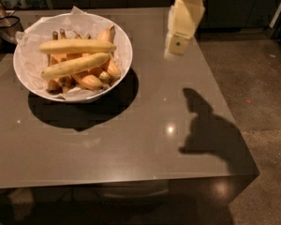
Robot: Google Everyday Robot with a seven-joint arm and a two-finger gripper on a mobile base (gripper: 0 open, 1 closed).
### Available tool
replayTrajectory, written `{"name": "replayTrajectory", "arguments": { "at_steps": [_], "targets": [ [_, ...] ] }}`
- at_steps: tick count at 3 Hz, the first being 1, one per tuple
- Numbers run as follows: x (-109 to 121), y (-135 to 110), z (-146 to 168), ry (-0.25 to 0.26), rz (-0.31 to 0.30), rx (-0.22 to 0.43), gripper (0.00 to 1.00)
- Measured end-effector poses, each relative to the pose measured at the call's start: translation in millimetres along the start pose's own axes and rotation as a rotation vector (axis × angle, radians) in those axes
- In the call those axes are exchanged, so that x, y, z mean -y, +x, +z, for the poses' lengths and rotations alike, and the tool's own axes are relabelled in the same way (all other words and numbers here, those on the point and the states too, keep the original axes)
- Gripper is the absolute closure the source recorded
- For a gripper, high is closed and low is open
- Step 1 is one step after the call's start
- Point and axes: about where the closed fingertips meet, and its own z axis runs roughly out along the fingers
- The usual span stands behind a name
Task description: Pick banana from white bowl
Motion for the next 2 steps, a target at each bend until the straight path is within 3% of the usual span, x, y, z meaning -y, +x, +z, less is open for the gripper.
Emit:
{"name": "replayTrajectory", "arguments": {
  "at_steps": [1,2],
  "targets": [
    [10.4,-27.4,-7.3,0.035,-0.031,0.052,0.00],
    [14.3,-37.1,-3.7,0.037,-0.060,0.081,0.00]
  ]
}}
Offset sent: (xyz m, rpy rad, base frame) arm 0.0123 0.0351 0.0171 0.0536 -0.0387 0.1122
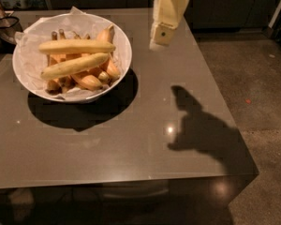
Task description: Pick banana from white bowl
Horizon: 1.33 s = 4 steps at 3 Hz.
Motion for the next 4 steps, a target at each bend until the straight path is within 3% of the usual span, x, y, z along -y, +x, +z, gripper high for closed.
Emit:
{"name": "replayTrajectory", "arguments": {
  "at_steps": [1,2,3,4],
  "targets": [
    [2.5,-36.4,12.2,-0.023,-0.049,-0.002,0.00],
    [2.0,-82.5,32.2,-0.043,-0.148,-0.023,0.00],
    [6.2,-95.1,34.2,-0.021,-0.158,0.003,0.00],
    [3.5,-110.3,42.3,-0.040,-0.158,0.041,0.00]
  ]
}}
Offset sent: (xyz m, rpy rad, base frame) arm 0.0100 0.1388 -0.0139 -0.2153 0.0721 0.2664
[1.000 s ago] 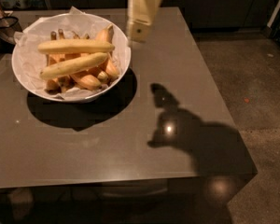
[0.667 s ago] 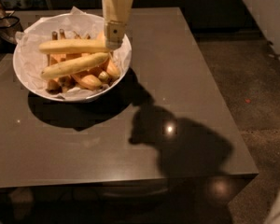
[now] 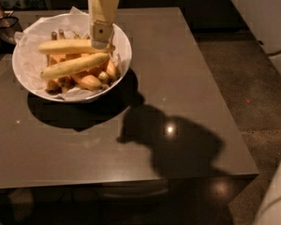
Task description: Pick banana from white bowl
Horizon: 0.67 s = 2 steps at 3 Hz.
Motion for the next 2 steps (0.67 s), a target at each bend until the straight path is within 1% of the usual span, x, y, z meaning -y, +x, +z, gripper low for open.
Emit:
{"name": "replayTrajectory", "arguments": {
  "at_steps": [1,2],
  "targets": [
    [2.3,-22.6,14.6,-0.028,-0.024,0.003,0.18],
    [6.5,-41.3,28.0,-0.052,-0.042,0.000,0.29]
  ]
}}
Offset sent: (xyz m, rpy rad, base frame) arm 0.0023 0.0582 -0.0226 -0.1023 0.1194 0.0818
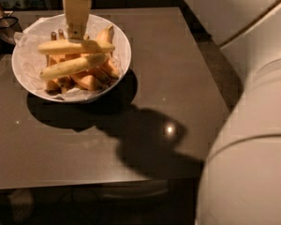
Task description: Pick banana from white bowl
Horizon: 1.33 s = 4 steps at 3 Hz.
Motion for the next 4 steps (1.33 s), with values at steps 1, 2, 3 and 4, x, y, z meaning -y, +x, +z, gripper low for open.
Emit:
{"name": "replayTrajectory", "arguments": {
  "at_steps": [1,2,3,4],
  "targets": [
    [7.4,-13.9,13.0,-0.016,-0.013,-0.007,0.28],
    [17.0,-27.4,27.0,-0.026,-0.025,-0.016,0.28],
    [25.2,-37.3,39.7,-0.036,-0.026,-0.015,0.30],
    [29.5,-39.9,53.6,-0.058,-0.013,-0.017,0.31]
  ]
}}
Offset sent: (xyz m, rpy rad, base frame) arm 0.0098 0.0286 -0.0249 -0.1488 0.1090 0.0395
